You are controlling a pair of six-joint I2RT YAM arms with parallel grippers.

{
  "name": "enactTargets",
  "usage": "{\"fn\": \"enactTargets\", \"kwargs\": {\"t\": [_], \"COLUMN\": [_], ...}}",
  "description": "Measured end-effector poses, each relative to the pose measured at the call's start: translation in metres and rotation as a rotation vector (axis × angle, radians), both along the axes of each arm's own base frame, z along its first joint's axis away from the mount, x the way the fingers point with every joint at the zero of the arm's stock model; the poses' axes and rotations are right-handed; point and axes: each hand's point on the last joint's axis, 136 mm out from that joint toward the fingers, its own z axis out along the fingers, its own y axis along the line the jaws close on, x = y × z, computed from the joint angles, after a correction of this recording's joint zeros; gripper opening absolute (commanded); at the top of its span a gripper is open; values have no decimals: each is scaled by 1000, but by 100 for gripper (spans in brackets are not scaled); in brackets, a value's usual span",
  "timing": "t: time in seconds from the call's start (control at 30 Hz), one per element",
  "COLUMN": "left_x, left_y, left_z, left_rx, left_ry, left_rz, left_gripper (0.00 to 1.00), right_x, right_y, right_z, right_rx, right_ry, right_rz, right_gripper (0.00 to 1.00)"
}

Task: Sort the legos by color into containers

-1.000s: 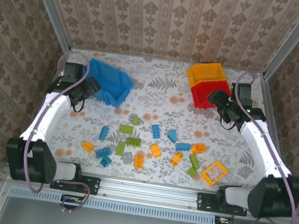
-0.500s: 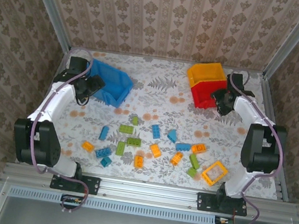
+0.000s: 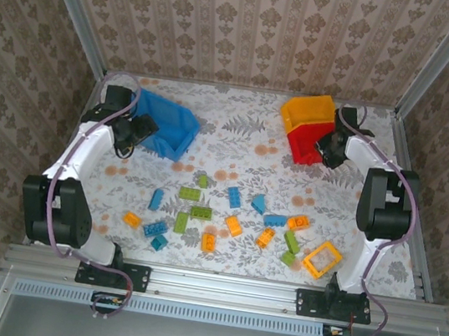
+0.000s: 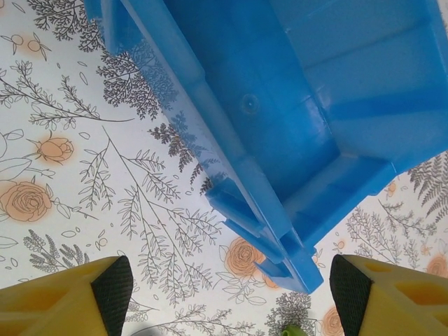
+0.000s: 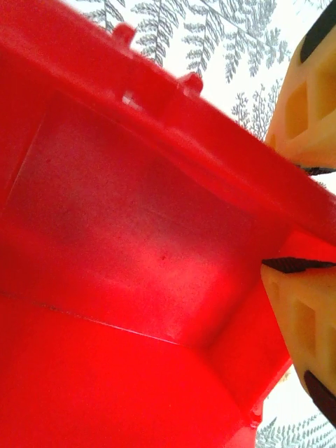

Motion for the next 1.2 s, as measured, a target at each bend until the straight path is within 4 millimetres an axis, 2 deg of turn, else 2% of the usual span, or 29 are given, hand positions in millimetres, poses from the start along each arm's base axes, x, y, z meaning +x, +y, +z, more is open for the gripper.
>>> {"fn": "enactTargets", "kwargs": {"t": [0.23, 0.4, 0.5, 0.6, 0.73, 1.0, 1.2], "left_x": [14, 29, 37, 45, 54, 59, 63], "left_y": [1, 5, 6, 7, 5, -1, -17], "left_z": [-10, -17, -26, -38, -52, -50, -51], "left_rx": [21, 27, 31, 35, 26, 62, 98], "left_ry": [41, 60, 80, 106, 136, 125, 122], "left_rz": [-17, -14, -19, -30, -48, -156, -283], "left_gripper": [78, 74, 63, 45, 30, 17, 12], "right_x": [-8, -24, -32, -35, -40, -42, -43], "right_y": [-10, -11, -11, -10, -8, 1, 27], "right_z": [3, 6, 12, 20, 31, 35, 34], "right_rx": [-89, -143, -169, -198, -226, -273, -255], "right_ry": [18, 40, 42, 29, 16, 7, -11], "right_rz": [52, 115, 152, 189, 248, 392, 527], "right_gripper": [19, 14, 13, 13, 12, 10, 10]}}
